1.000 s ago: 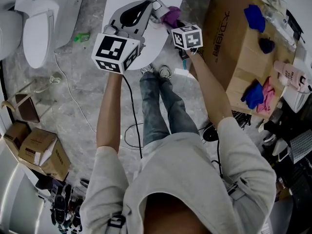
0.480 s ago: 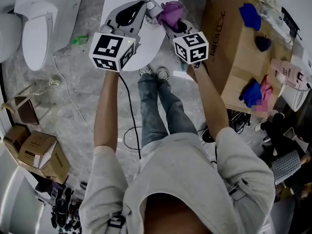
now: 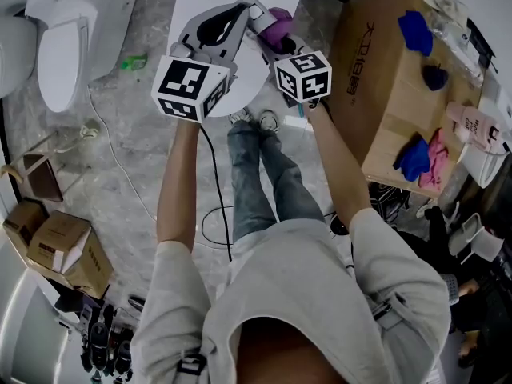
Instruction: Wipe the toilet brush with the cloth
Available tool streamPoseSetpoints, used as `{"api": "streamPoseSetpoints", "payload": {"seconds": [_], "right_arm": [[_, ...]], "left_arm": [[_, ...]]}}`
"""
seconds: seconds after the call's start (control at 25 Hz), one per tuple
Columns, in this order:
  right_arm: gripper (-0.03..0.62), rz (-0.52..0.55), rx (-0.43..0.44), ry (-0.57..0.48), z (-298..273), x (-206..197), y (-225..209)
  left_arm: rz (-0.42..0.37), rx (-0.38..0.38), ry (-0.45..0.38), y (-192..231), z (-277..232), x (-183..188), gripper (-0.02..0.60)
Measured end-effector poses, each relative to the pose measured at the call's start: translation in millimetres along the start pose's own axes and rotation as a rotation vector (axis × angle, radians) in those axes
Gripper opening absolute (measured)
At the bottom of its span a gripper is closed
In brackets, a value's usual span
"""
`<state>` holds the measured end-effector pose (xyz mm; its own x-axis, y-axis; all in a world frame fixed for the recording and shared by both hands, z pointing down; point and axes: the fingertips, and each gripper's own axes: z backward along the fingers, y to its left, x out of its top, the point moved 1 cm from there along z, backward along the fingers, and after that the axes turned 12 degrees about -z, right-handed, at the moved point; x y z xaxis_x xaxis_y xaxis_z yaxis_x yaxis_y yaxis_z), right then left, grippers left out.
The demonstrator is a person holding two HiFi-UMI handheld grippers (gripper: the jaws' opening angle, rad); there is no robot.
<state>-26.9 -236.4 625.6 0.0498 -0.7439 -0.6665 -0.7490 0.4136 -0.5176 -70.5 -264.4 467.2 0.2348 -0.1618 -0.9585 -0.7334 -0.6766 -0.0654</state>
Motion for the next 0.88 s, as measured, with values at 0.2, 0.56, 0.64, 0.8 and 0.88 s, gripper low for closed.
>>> {"api": "streamPoseSetpoints", "payload": {"seconds": [0.2, 0.56, 0.64, 0.8, 0.88], "right_arm": [[0.092, -0.014, -0.014, 0.03, -12.1, -8.4, -7.3], [0.091, -0.055, -0.077, 0.144, -39.8, -43.4, -38.6], [0.091, -0.06, -0.088, 0.17, -45.5, -50.3, -44.7], [0.091, -0.079, -0.097, 0.2, -52.0, -58.0, -52.6], [0.091, -0.088, -0.105, 0.213, -55.1, -61.5, -56.7]], "left_arm": [[0.019, 0.005, -0.012, 2.7, 3.1, -1.2, 0.021], [0.017, -0.009, -0.021, 0.4, 2.6, -0.9, 0.021], [0.017, -0.011, -0.021, 0.8, 3.3, -1.4, 0.021], [0.02, -0.015, -0.019, 1.3, 4.2, -1.4, 0.021], [0.018, -0.018, -0.017, 0.8, 3.7, -0.8, 0.021]]}}
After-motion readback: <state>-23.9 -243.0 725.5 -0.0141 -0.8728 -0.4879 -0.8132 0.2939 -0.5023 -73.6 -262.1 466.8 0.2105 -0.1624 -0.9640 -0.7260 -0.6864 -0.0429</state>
